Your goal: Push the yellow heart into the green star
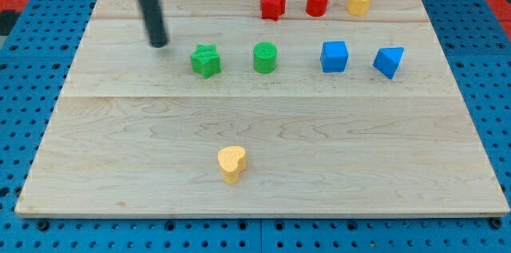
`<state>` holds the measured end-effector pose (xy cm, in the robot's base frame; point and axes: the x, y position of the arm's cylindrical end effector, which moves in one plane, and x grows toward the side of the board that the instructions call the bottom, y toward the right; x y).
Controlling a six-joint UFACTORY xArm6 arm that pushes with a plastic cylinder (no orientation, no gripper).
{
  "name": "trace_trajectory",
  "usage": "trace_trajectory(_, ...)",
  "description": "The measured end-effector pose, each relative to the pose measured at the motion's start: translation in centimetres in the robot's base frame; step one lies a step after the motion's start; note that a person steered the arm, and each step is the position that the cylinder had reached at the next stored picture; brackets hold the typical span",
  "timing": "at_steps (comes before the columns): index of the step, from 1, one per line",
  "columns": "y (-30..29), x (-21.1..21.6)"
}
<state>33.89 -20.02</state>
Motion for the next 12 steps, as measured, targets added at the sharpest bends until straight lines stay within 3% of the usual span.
trace_trajectory(1, -9.5, 2.2)
trace_trajectory(2, -7.4, 11.0)
trace_trajectory(4, 15.8, 13.4)
trace_trajectory(5, 23.6, 18.9)
trace_trajectory(6, 21.7, 23.5)
trace_trajectory(8, 4.3, 18.1)
trace_trajectory(9, 2.5, 15.3)
trace_trajectory(12, 4.4, 7.7)
